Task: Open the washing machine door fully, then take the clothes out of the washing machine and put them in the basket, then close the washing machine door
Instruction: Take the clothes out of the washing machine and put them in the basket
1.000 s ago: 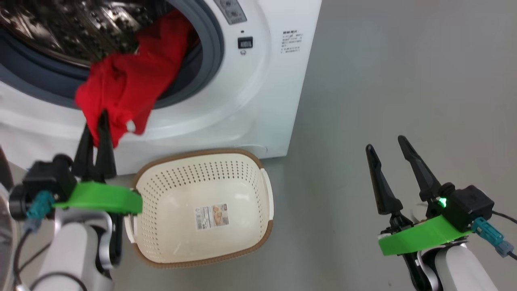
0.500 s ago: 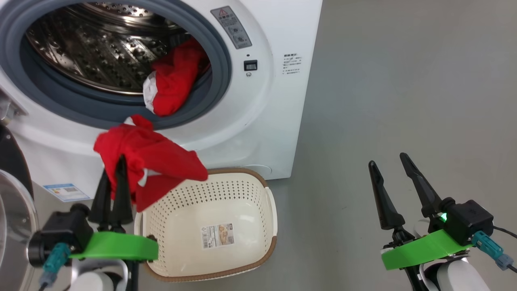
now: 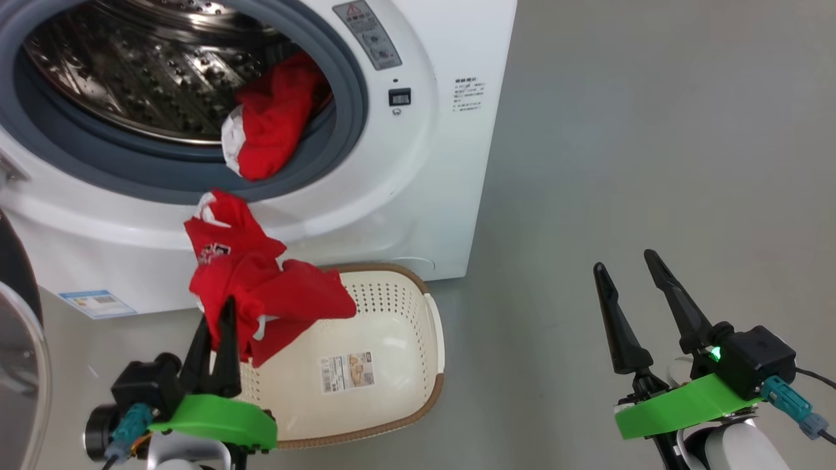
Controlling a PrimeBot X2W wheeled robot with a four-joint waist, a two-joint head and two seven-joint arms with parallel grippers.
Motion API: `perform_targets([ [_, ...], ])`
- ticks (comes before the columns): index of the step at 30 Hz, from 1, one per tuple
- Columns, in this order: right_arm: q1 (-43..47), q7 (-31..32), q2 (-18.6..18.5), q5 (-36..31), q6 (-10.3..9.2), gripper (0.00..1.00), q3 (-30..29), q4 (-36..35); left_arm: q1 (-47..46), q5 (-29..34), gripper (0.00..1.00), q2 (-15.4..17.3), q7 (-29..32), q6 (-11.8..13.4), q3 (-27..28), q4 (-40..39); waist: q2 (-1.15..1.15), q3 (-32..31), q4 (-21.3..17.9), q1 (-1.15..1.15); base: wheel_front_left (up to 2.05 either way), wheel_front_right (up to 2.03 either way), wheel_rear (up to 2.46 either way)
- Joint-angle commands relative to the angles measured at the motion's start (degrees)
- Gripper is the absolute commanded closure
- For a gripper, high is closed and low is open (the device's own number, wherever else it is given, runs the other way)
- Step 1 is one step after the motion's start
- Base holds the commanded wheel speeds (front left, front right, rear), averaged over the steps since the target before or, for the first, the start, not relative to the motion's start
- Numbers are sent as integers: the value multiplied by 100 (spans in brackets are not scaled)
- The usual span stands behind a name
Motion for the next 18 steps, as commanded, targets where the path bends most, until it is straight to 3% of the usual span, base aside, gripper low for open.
perform_targets([
  [1,-131,-36,-11,-34,28,0,148,-150,-268,-49,100,63,-46,-61,169,25,0,88,-29,0,0,0,0],
  [18,-371,-36,-11,-13,28,0,250,-79,-1487,-288,100,-174,-108,-524,-112,2921,0,573,-120,0,0,0,0],
])
